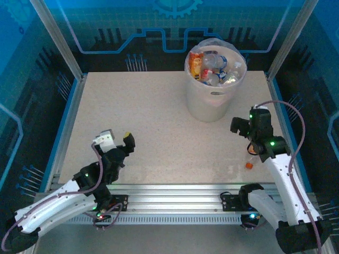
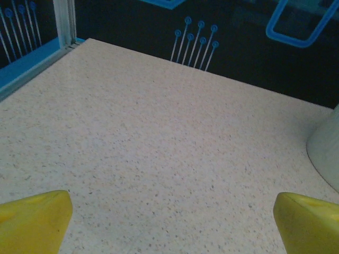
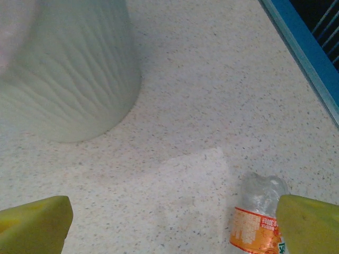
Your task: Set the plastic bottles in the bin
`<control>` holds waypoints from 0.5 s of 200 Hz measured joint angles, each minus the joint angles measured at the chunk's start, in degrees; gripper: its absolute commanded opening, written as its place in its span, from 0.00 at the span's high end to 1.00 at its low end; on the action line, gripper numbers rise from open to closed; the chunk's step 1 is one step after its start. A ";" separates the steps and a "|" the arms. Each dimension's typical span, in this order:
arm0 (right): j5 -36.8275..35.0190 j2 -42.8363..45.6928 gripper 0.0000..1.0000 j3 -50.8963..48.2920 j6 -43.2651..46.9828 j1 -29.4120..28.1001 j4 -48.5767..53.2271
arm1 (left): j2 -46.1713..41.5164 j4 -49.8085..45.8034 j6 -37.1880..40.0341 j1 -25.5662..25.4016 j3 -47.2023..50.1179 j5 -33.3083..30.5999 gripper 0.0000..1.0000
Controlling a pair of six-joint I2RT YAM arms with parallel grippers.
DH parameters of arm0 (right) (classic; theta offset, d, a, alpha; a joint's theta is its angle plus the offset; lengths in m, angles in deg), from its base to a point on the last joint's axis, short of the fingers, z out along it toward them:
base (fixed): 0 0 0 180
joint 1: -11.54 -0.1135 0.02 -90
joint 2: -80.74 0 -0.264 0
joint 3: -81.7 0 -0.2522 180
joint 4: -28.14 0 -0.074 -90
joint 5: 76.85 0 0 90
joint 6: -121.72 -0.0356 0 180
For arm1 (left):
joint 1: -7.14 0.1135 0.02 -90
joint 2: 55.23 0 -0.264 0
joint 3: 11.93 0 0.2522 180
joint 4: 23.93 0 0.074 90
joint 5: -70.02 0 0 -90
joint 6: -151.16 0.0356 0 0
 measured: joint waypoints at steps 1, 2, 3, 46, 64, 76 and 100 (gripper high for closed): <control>-0.11 0.09 0.00 -0.44 0.00 0.09 -0.33 | -0.11 0.00 0.09 0.04 0.02 -0.09 0.01; -0.17 0.15 0.00 -0.66 0.00 0.13 -0.48 | -0.20 0.00 0.20 0.07 0.04 -0.17 0.01; -0.24 0.22 0.00 -0.85 0.00 0.17 -0.63 | -0.35 0.02 0.37 0.15 0.09 -0.26 0.01; -1.49 2.84 0.00 -11.80 2.80 1.18 -10.60 | -2.56 2.23 6.40 4.48 2.58 -2.47 0.01; -1.95 3.34 0.00 -15.74 4.70 1.38 -15.82 | -2.54 5.79 10.32 7.76 4.42 -2.47 0.01; -2.14 3.67 0.00 -18.47 5.88 1.42 -19.63 | -2.47 9.20 13.46 10.32 5.95 -2.23 0.01; -2.10 3.89 0.00 -22.99 7.72 1.44 -26.67 | -1.49 15.30 18.32 17.09 8.81 1.42 0.01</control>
